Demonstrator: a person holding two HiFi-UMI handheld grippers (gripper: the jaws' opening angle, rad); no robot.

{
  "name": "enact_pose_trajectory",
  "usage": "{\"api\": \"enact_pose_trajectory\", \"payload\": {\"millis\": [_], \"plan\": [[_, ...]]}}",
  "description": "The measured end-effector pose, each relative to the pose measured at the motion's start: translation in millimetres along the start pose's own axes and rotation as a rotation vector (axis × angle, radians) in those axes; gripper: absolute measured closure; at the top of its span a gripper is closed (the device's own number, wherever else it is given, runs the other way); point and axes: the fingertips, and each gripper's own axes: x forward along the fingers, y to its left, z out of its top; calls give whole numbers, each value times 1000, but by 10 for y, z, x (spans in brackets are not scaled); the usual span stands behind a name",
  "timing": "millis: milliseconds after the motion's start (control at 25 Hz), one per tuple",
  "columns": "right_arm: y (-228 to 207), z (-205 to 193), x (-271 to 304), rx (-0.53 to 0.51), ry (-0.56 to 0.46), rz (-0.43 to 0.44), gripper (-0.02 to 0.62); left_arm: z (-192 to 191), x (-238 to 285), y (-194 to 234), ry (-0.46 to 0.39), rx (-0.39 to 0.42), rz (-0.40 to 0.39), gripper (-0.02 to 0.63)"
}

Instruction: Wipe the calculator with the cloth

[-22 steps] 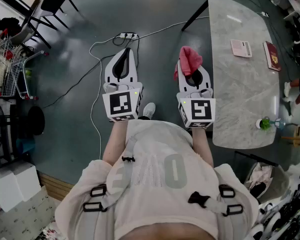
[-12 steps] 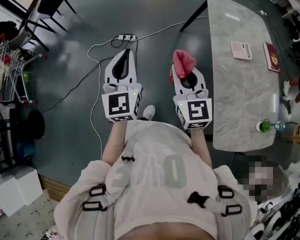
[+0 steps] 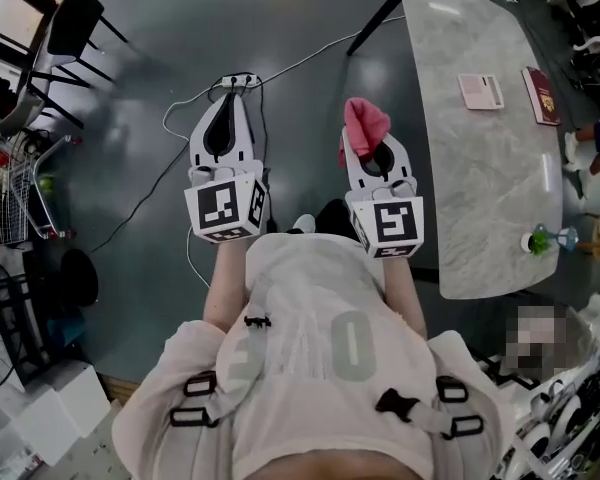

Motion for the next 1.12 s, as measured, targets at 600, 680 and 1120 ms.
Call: {"api": "enact_pose_trajectory", "payload": {"millis": [600,680,1120], "plan": [[-958,-327,737,84,25,-57,541,-315,1131,-52,17,7,12,586],[-1092,-325,933,91,26,-41,540,-348,1321,-72,32,11,15,586],[-2358,-227,1753,140,47,-92,540,-406,2904,-546,83,0,-55,586]]}}
